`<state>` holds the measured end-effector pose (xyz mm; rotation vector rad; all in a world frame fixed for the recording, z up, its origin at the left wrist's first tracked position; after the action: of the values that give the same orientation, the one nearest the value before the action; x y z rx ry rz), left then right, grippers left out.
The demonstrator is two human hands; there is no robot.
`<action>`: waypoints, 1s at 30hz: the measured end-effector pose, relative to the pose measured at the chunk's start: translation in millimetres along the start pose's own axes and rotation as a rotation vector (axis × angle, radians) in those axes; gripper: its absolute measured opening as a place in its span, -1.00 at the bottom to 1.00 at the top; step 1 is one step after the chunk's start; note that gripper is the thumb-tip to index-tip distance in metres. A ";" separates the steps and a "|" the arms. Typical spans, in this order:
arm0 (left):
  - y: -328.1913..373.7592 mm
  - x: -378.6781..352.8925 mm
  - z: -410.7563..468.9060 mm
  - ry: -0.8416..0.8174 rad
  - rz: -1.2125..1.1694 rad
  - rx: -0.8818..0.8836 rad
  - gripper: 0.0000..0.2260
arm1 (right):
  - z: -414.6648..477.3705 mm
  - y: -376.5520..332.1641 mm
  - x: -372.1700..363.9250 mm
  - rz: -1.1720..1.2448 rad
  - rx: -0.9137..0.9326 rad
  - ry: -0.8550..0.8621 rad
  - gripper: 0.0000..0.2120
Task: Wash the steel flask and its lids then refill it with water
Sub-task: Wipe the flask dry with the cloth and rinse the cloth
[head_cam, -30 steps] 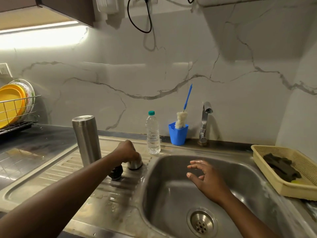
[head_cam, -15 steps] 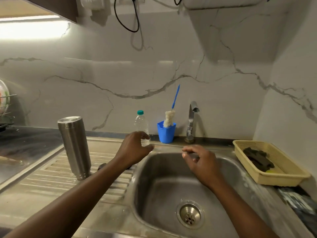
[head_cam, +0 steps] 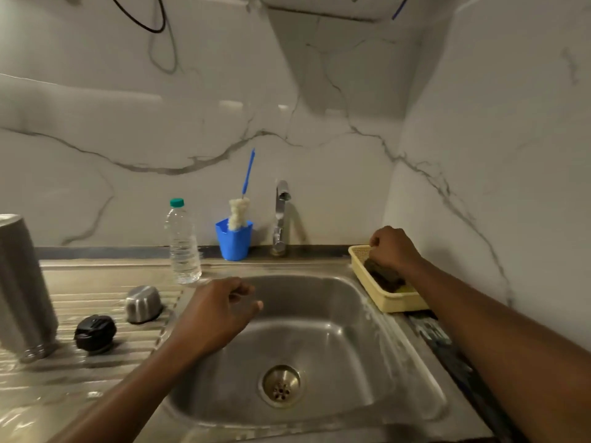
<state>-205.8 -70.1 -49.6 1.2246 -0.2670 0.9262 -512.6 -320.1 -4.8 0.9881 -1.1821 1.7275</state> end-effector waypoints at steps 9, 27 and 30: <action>-14.2 10.0 -10.5 -0.008 -0.012 0.008 -0.75 | -0.3 39.8 -25.7 -0.286 -0.101 -0.146 -0.58; -15.5 112.8 -41.3 0.298 -0.151 0.068 -0.79 | -76.7 -93.7 56.4 1.044 -0.096 -0.026 -0.79; -22.5 144.1 -57.5 0.420 -0.156 0.061 -0.80 | -106.3 -127.0 39.0 1.348 -0.170 -0.212 -0.83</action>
<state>-116.4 46.5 5.3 1.0595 0.1896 1.0343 -427.8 -181.1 44.7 0.1592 -2.3929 2.4124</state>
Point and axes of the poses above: each hand's wrist, its own z-axis towards the middle knuckle, its own x-axis out of the back of the hand, y = z × x, the point moved 6 cm from there along z, towards the middle knuckle, and after that the axes turned 1 degree about -z, right-handed, at the moved point
